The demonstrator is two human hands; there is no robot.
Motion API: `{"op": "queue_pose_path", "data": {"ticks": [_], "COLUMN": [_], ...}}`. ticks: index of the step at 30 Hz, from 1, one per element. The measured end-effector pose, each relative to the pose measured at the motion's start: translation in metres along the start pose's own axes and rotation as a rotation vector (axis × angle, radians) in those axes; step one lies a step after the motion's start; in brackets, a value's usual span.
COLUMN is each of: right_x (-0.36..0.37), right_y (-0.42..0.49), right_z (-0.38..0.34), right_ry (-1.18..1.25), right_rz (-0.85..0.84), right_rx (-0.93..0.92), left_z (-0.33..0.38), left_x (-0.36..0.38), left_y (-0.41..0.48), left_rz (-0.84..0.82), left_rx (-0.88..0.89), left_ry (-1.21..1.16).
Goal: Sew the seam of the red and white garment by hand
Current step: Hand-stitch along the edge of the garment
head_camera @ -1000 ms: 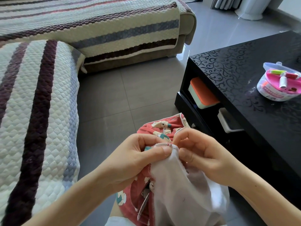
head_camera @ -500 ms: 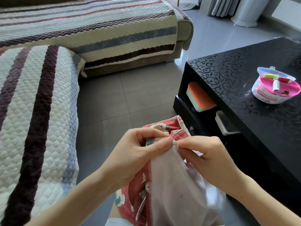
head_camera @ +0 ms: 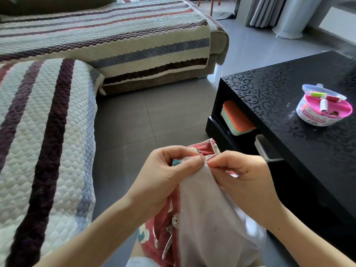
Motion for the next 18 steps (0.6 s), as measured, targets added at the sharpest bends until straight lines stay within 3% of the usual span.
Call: {"op": "queue_pose_path", "data": {"ticks": [4,8,10,14,18], "right_x": [0.005,0.001,-0.001,0.003,0.005], "right_y": [-0.001,0.000,0.001,0.000,-0.001], "right_z": [0.002,0.003,-0.003,-0.016,-0.022], "right_ry": [0.031,0.100,-0.031,-0.359,-0.420], "right_rz": [0.031,-0.126,-0.133,0.034,0.128], "right_rx": [0.067,0.206,0.078,-0.319,-0.456], "left_z": [0.000,-0.004,-0.006,-0.009,-0.008], "left_x": [-0.001,-0.007,-0.010,-0.007,-0.004], "left_y": [0.002,0.003,0.003,0.002,0.001], "left_rz": [0.044,0.089,0.101,0.076,0.080], "left_rx": [0.034,0.006,-0.025,-0.073,-0.050], "left_ry": [0.026,0.036,0.005,-0.051,-0.062]}}
Point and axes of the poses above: each hand's wrist, its own y-axis towards the middle knuckle, its own x-axis out of the palm, z = x × y, the point moved 4 cm from there along y, towards the middle knuckle
